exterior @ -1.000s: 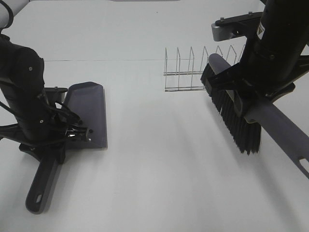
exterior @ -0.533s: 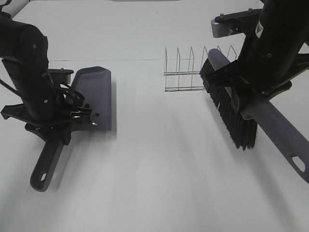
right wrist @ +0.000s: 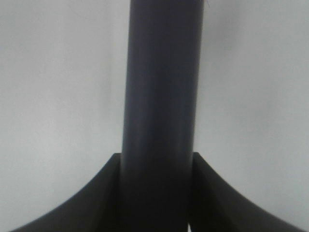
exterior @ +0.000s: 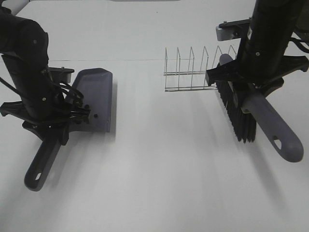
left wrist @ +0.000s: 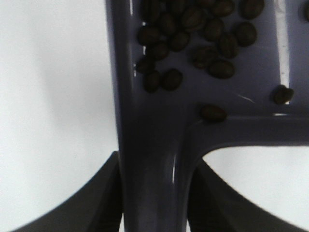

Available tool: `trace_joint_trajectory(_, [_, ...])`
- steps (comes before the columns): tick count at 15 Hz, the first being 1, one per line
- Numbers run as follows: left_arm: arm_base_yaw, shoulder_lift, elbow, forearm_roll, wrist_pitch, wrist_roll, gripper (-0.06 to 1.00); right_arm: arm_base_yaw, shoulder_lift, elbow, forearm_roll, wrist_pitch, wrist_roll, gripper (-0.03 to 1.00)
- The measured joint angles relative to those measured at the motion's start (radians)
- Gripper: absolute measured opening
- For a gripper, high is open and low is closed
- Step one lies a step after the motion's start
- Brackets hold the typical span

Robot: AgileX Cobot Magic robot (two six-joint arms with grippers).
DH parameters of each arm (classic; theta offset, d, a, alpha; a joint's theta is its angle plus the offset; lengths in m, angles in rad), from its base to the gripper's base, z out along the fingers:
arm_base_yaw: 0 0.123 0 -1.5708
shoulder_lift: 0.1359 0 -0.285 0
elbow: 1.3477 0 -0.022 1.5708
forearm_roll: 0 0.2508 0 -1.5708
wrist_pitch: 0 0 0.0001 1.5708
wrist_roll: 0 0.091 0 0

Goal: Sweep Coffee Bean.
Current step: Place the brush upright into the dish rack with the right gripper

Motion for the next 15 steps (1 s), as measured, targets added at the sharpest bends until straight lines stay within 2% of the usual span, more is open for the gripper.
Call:
trace_joint_trajectory(5, [0.000, 0.000, 0.000, 0.000, 0.000, 0.004, 0.33, 0.000, 0.175, -0.158, -0.009, 0.011, -0.034, 0.29])
trace_joint_trajectory(6, [0.000, 0.000, 0.000, 0.000, 0.000, 0.004, 0.33, 0.000, 0.240, -0.236, -0.021, 0.045, -0.032, 0.29])
trace_joint_trajectory(8, [0.000, 0.000, 0.000, 0.000, 0.000, 0.004, 0.33, 0.000, 0.291, -0.299, -0.031, 0.097, -0.013, 0.29])
trace_joint_trajectory(12, [0.000, 0.000, 0.000, 0.000, 0.000, 0.004, 0.33, -0.015, 0.344, -0.397, -0.057, 0.089, 0.001, 0.29])
trace_joint_trajectory(15, [0.000, 0.000, 0.000, 0.000, 0.000, 0.004, 0.33, -0.046, 0.353, -0.405, -0.033, 0.035, 0.000, 0.29])
